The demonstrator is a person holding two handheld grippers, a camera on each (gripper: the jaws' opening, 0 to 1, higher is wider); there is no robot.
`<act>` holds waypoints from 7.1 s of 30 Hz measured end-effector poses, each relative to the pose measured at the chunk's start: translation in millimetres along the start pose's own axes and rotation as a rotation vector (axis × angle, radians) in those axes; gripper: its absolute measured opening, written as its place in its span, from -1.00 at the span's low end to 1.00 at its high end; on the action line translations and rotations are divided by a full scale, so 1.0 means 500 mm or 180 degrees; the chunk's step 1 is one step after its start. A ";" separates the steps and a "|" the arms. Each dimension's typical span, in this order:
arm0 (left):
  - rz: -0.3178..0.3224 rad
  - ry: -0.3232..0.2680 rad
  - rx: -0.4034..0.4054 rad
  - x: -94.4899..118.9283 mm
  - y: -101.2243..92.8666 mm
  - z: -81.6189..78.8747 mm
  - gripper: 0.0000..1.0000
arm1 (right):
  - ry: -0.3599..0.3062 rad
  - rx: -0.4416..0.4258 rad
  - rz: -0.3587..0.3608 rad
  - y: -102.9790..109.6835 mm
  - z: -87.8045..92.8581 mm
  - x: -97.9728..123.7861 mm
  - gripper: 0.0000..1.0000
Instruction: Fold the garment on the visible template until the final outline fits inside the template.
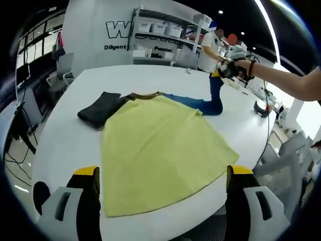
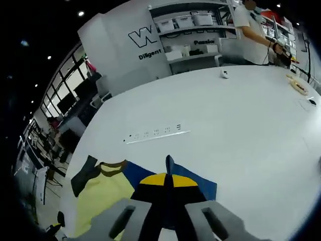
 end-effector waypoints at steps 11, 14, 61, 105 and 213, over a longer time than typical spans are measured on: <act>-0.0026 -0.0009 -0.0011 0.017 0.013 0.004 0.99 | 0.0110 0.0076 -0.0368 0.150 -0.003 -0.040 -1.00; -0.0030 0.0018 -0.0013 0.020 0.016 0.008 0.99 | 0.0161 0.0111 -0.0478 0.198 0.002 -0.051 -1.00; -0.0152 0.0112 -0.0020 0.041 0.049 0.025 0.99 | 0.0569 0.0629 -0.1158 0.569 0.238 -0.148 -1.00; -0.0262 -0.0086 0.0010 0.026 0.056 -0.010 0.99 | -0.0353 0.1164 -0.1606 0.353 0.197 -0.045 0.92; -0.0495 0.1034 0.0836 0.007 0.100 0.132 -0.98 | 0.0855 0.1097 0.0055 0.016 0.509 0.212 -1.00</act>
Point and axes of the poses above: the point that each gripper's makers call its tool centre point, and the gripper's own axes: x roughly backward along the fingers, y roughly to its left, z roughly out of its underside, the point moved 9 cm from there along x, roughly backward along the fingers, and after that the axes turned 8 degrees about z, right-handed, at the moved point
